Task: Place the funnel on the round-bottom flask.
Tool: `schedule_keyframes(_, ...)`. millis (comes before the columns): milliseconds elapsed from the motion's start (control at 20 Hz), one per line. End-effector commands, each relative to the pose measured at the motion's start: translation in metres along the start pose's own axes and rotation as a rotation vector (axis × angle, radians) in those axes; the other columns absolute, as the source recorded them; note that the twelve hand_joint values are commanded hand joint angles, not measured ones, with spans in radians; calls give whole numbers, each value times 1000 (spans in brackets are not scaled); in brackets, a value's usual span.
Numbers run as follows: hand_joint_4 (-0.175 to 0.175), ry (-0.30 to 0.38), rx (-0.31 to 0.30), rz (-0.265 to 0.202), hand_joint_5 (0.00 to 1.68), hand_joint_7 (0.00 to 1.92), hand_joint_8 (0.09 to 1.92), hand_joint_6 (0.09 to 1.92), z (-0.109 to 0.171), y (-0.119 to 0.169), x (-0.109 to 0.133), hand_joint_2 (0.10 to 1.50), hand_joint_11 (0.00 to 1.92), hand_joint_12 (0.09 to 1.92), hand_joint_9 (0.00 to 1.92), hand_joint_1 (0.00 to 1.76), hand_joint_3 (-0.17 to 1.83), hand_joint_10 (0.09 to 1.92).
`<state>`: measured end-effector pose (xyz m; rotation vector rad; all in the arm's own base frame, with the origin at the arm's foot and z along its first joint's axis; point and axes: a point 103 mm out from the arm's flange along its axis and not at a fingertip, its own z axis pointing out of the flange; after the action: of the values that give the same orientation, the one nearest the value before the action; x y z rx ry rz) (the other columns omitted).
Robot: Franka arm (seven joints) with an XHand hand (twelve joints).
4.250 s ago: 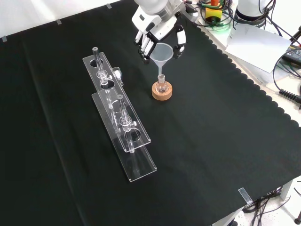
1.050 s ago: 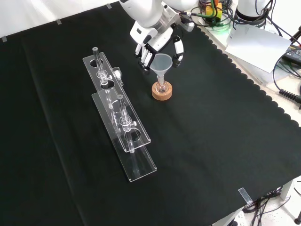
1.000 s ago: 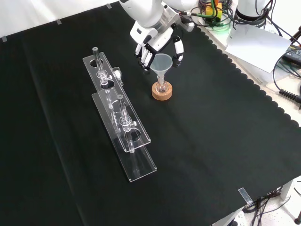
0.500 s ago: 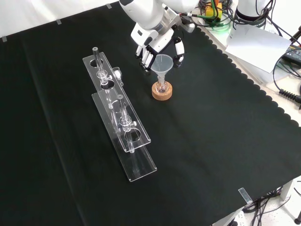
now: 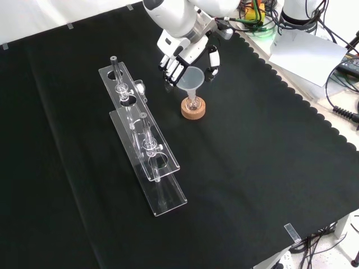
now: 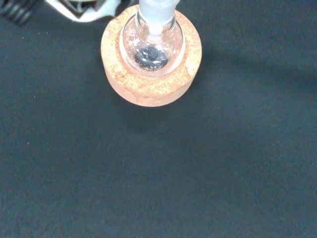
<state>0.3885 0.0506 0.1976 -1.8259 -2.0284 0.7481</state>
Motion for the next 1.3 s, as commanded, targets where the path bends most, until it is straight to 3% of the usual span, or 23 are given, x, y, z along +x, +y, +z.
schedule_keyframes(50,-64,-6,22,-1,185,6,618,87,0,0,0,597,50,1445,270,804,712,700)
schedule_keyframes(300,-62,-4,2,-5,179,0,556,87,0,-4,-3,589,4,1458,226,783,682,713)
schedule_keyframes(650,-60,30,-136,-18,161,0,507,87,-6,-17,-15,596,0,1440,176,675,581,726)
schedule_keyframes(1100,-63,81,-272,-5,203,40,640,87,-5,-30,-47,631,13,1489,241,646,503,734)
schedule_keyframes(1300,-65,124,-294,3,257,107,678,87,1,-30,-61,644,78,1487,327,674,498,715)
